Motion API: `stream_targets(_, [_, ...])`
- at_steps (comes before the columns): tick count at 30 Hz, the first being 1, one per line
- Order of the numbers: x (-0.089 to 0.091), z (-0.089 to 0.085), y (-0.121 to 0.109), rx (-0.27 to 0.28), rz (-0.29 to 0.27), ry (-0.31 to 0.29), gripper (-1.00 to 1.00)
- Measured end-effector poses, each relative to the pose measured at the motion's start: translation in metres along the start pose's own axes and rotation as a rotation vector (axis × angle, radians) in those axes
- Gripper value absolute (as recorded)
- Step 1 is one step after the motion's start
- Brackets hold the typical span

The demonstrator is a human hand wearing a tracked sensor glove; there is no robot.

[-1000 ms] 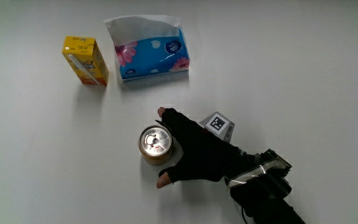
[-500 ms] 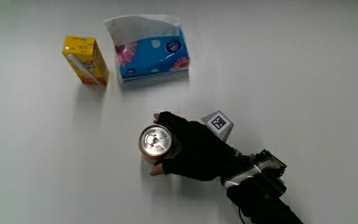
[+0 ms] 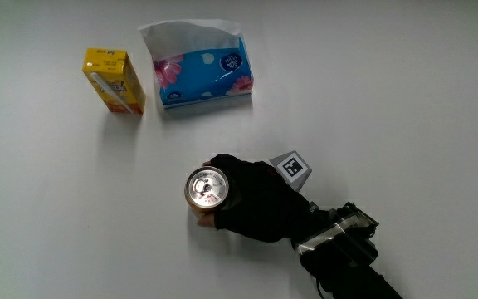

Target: Pick red bull

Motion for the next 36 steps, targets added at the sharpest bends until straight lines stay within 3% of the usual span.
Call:
stream_targets(2, [-0.001,0.0,-0.001,0.012,0.02,0.008,1.0])
stream_targets(3, [-0.002,-0.001,-0.002,0.011,-0.002,0.009,1.0])
stream_targets(5, [0.0,-0.001,-0.001,0.023,0.033,-0.006,1.0])
stream_targets(13, [-0.003,0.001,-0.006,0.037,0.038,0.008,1.0])
stream_targets(17, [-0.019,0.006,-0.01,0.036,0.077,0.022,1.0])
stream_targets(19, [-0.03,0.01,-0.014,0.043,0.059,0.024,1.0])
stream_targets(28, [-0.065,0.044,-0.035,0.11,0.092,0.104,1.0])
stream_targets(33, [-0.076,0.074,-0.047,0.186,0.099,0.048,1.0])
stream_targets(35, [-0.077,0.086,-0.051,0.218,0.082,-0.024,1.0])
stream_targets(36, [-0.078,0.091,-0.052,0.234,0.122,0.008,1.0])
